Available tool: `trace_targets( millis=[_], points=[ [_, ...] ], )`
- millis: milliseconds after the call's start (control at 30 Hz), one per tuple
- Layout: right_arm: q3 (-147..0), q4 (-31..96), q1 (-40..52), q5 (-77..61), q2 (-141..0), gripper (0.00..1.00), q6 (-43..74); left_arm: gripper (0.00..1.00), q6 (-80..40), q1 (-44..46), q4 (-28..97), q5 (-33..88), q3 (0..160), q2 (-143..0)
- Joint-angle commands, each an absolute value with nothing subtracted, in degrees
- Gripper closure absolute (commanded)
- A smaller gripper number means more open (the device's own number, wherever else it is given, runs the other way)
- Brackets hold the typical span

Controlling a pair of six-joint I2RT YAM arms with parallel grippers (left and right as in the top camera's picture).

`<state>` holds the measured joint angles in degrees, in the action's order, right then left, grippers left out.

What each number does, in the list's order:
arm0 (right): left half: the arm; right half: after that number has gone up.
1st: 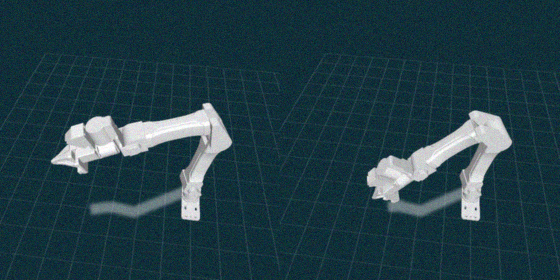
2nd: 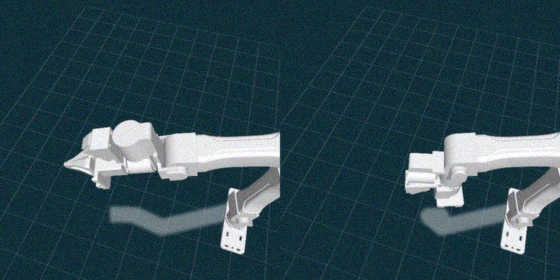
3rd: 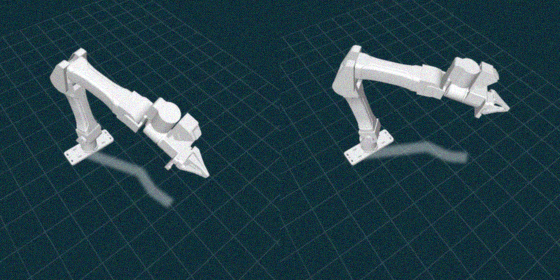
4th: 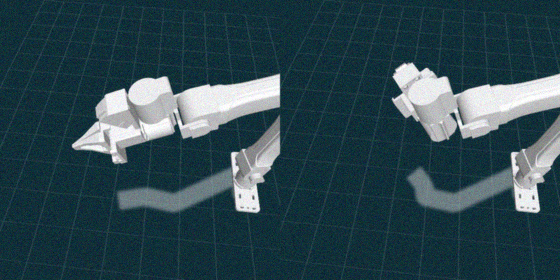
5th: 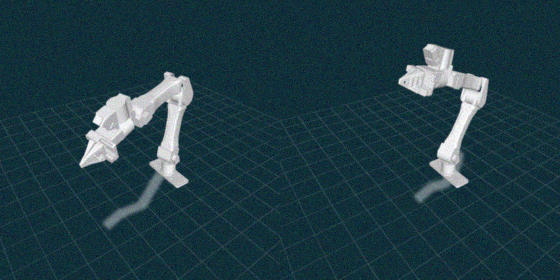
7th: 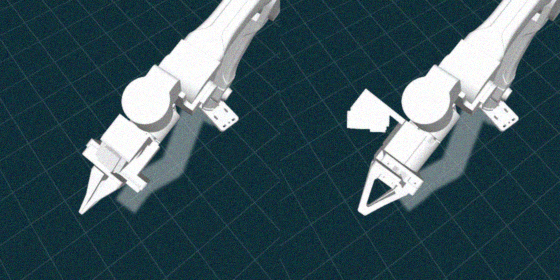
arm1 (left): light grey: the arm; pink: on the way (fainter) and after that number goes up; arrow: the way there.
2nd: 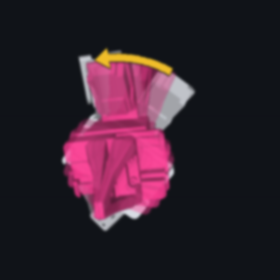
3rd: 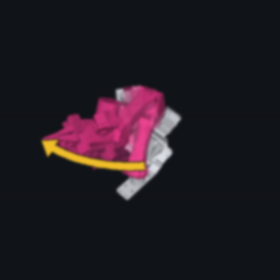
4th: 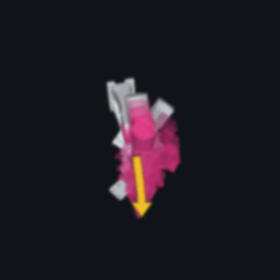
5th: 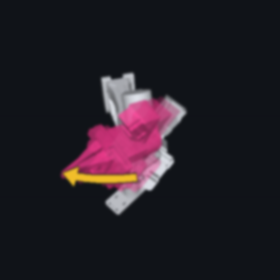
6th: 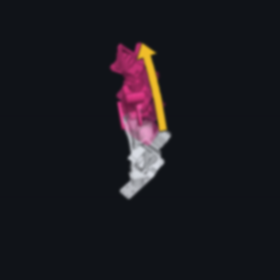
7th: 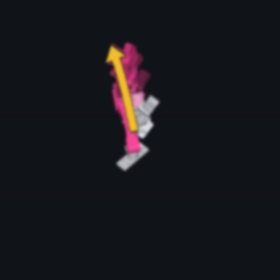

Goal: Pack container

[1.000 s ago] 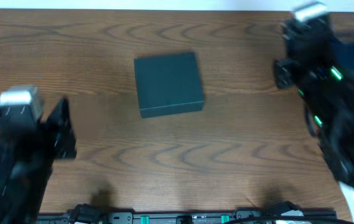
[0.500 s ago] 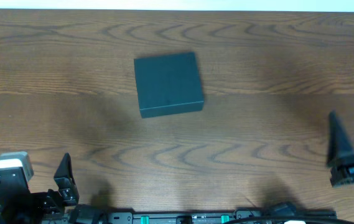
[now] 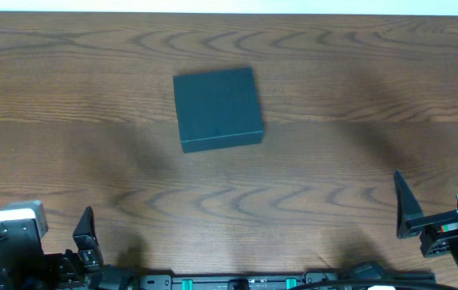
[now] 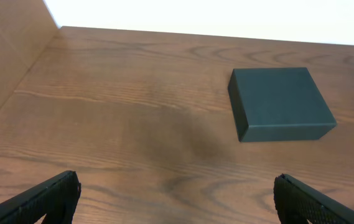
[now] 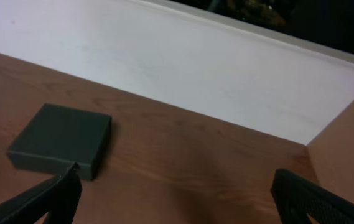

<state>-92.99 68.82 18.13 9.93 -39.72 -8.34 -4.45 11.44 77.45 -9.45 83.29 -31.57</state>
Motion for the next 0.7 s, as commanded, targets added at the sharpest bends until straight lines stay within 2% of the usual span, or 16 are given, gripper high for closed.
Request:
trace_targets(
  millis=[0,667],
  points=[
    [-93.03,69.41,18.46,8.78,-39.75,0.01,-7.75,0.01,-4.32,11.16,77.56,-10.11,83.37,-31.77],
    [-93.01,83.74,18.39,8.78,-39.75,0.01,-7.75,0.02,-4.32,11.16,77.56,-10.11,83.37,-31.77]
  ],
)
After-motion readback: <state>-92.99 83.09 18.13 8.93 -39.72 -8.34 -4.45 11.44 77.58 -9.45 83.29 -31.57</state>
